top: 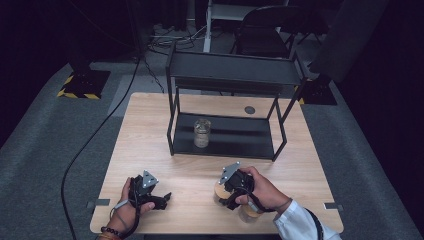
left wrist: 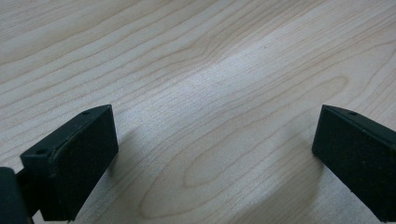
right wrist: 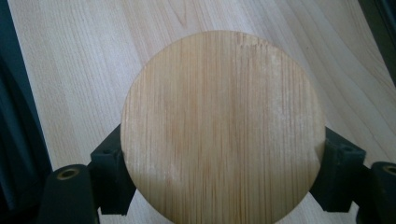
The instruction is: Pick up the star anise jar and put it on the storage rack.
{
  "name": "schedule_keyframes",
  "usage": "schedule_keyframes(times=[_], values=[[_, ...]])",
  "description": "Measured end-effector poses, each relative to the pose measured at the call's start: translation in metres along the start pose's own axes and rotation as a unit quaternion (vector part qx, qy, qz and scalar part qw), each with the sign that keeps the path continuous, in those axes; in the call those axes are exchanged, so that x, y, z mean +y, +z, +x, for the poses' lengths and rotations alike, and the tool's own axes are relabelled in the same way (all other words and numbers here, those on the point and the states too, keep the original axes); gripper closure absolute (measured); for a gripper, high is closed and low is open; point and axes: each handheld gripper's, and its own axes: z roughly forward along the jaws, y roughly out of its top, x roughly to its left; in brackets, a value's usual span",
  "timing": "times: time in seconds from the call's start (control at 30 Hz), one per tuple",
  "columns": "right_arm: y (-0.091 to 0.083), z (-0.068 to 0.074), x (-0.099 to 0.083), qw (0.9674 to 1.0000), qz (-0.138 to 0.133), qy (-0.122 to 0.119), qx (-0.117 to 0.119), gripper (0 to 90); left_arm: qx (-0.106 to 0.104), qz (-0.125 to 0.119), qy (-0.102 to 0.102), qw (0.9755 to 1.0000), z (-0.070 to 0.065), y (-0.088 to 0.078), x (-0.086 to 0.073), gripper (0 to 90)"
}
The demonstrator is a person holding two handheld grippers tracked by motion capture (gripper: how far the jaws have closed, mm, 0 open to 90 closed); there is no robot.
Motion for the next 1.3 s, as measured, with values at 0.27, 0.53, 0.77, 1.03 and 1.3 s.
schedule_keyframes(times=[0.27, 0.53, 0.77, 1.03, 1.3], values=[[0.000, -0.002, 0.000, 1.0000, -0.001, 0.003, 0.002, 24.0, 0.000, 0.000, 0.000, 1.0000, 0.000, 0.000, 0.000, 0.0], [0.000, -0.003, 0.001, 1.0000, -0.002, 0.007, 0.002, 24.1, 0.000, 0.000, 0.000, 1.0000, 0.000, 0.000, 0.000, 0.0], [0.000, -0.005, 0.000, 0.9999, -0.003, 0.010, 0.002, 24.1, 0.000, 0.000, 0.000, 1.0000, 0.000, 0.000, 0.000, 0.0], [-0.005, -0.007, 0.002, 0.9999, -0.008, 0.009, -0.004, 24.2, 0.000, 0.000, 0.001, 1.0000, 0.000, 0.000, 0.000, 0.0], [-0.017, -0.014, 0.003, 0.9996, -0.019, 0.015, -0.014, 24.2, 0.000, 0.000, 0.000, 1.0000, 0.000, 0.000, 0.000, 0.0]])
